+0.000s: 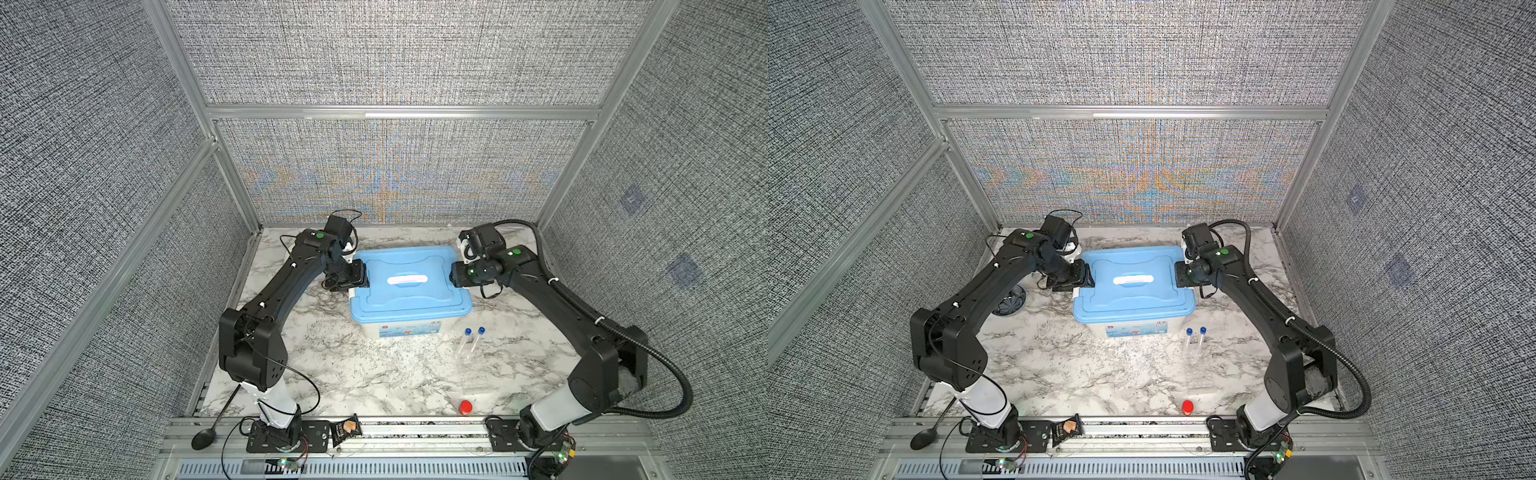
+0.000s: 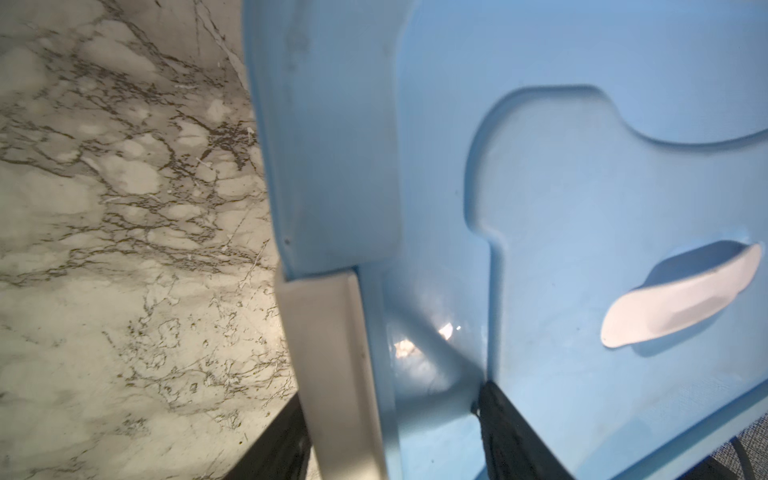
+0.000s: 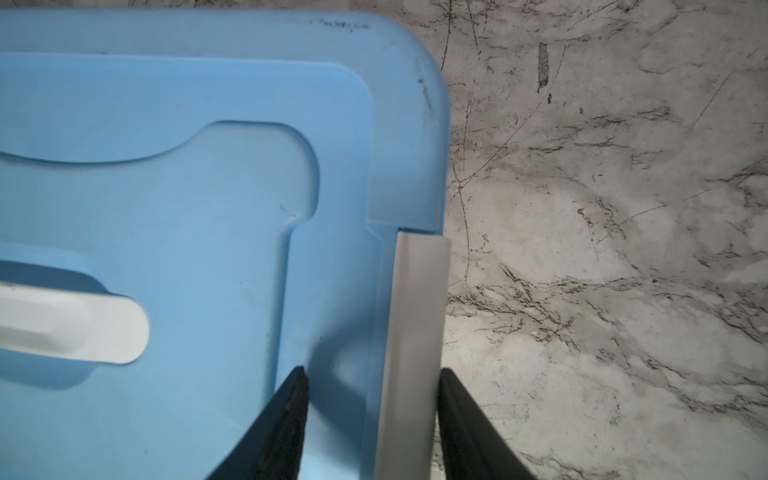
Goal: Organize the chemistry lab equipment
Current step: 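Press the lid's white side clips down with both grippers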
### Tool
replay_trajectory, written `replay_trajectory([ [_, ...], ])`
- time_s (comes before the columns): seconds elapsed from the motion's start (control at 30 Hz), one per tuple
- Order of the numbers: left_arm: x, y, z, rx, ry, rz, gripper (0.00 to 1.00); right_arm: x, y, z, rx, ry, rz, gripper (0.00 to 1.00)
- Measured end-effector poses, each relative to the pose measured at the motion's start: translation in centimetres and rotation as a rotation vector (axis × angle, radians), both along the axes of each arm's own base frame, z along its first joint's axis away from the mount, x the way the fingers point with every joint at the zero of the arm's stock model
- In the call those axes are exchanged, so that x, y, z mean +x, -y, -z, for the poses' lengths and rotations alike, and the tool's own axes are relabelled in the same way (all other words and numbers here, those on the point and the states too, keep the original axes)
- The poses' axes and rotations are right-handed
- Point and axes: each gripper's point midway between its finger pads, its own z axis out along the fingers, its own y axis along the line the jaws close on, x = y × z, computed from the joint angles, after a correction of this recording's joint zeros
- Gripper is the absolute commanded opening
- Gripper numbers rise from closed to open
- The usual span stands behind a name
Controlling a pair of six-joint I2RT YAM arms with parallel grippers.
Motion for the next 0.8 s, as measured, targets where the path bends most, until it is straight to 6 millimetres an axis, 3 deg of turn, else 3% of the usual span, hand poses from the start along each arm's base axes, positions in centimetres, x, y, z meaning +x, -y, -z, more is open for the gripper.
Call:
replay_trajectory([
  [0.17, -0.1, -0.9, -0.1, 0.052, -0.005, -0.017, 0.55, 0.0, -1.1, -0.2, -0.030, 0.001, -0.012, 0.51],
  [0.33, 0.0, -2.6, -0.5, 0.148, 0.006, -0.035, 0.55, -0.4, -2.9, -0.3, -0.052, -0.007, -0.043, 0.51],
  [0.6, 0.0, -4.7, -0.7, 0.240, 0.012, -0.027, 0.63, -0.7, -5.1, -0.3, -0.049, -0.020, -0.072, 0.52],
  [0.8, -0.1, -6.1, -0.9, 0.256, 0.010, -0.058, 0.73, -1.2, -6.2, -0.2, -0.041, -0.017, -0.093, 0.59],
])
